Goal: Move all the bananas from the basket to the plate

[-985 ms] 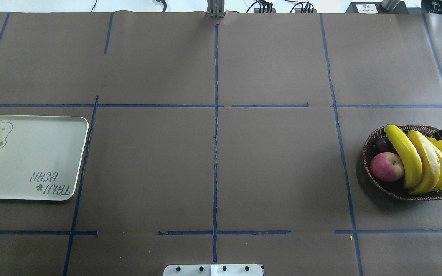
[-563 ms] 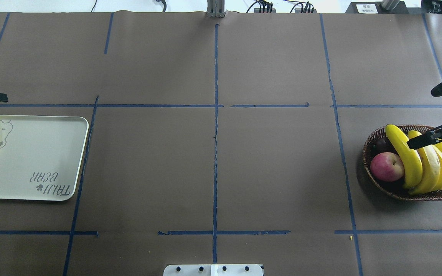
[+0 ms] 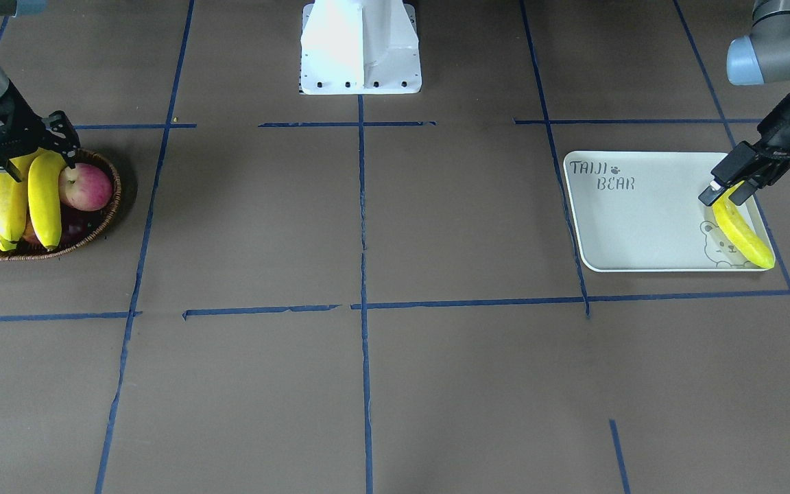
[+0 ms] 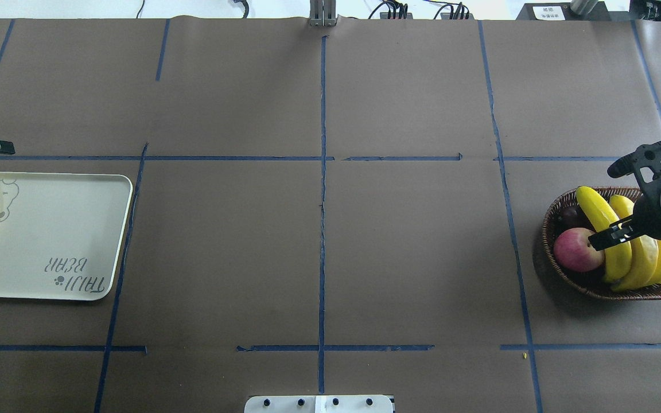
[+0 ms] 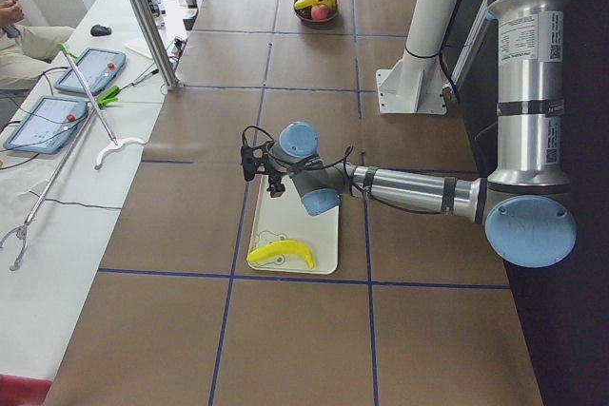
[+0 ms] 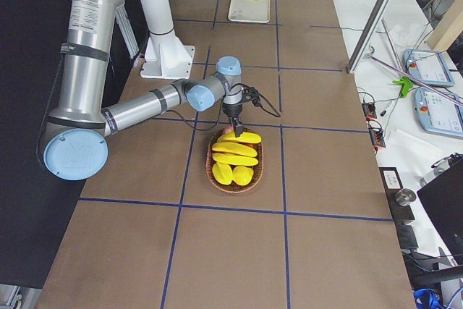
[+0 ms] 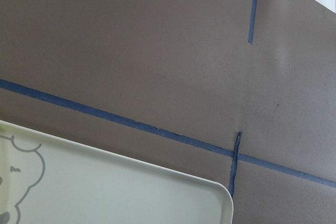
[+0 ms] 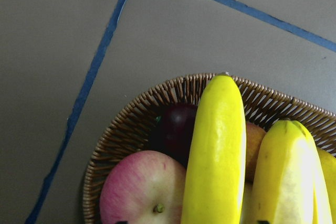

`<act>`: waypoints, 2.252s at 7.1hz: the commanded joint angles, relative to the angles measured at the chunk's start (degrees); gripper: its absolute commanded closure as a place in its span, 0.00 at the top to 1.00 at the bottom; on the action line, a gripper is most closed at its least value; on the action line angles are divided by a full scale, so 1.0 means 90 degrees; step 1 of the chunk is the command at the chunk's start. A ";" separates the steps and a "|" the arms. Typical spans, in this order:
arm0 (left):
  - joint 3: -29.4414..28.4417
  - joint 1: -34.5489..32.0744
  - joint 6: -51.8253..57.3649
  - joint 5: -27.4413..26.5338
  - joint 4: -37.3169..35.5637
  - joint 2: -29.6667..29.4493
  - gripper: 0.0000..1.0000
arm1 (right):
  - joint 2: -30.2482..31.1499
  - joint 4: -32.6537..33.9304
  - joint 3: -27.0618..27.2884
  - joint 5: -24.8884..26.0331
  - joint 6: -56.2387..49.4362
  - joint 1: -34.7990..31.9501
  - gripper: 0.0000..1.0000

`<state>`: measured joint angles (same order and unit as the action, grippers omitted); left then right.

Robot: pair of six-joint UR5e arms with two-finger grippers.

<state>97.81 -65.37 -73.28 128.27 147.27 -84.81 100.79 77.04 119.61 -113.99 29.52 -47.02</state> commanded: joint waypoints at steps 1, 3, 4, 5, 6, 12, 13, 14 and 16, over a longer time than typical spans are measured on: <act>0.0002 -0.0003 -0.0002 0.0005 0.0003 0.0000 1.00 | 0.0080 0.0014 -0.0008 0.0048 -0.0038 0.0108 0.76; 0.0002 0.0007 0.0007 -0.0004 0.0013 0.0010 1.00 | 0.0168 0.0014 -0.0008 0.0048 -0.0165 0.0088 0.76; 0.0002 0.0007 0.0007 0.0005 0.0013 0.0019 1.00 | 0.0169 0.0014 -0.0008 0.0048 -0.0165 0.0088 0.76; 0.0002 0.0007 0.0007 -0.0004 0.0033 0.0029 1.00 | 0.0169 0.0014 0.0011 0.0048 -0.0165 0.0088 0.77; 0.0002 0.0007 0.0007 -0.0004 0.0033 0.0039 1.00 | 0.0159 0.0014 -0.0047 0.0145 -0.0165 0.0117 0.76; -0.0008 0.0026 0.0017 -0.0014 0.0033 0.0039 1.00 | 0.0081 0.0024 -0.0155 0.0292 -0.0165 0.0322 0.66; -0.0018 0.0027 0.0017 -0.0014 0.0033 0.0029 1.00 | 0.0081 0.0024 -0.0155 0.0292 -0.0165 0.0322 0.57; -0.0018 0.0027 0.0017 -0.0014 0.0033 0.0039 1.00 | 0.0081 0.0024 -0.0145 0.0292 -0.0165 0.0313 0.42; -0.0018 0.0036 0.0017 -0.0014 0.0033 0.0039 1.00 | 0.0081 0.0014 -0.0135 0.0292 -0.0165 0.0303 0.22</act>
<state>97.65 -65.10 -73.13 128.15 147.57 -84.47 101.51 77.20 118.34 -111.36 28.04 -44.26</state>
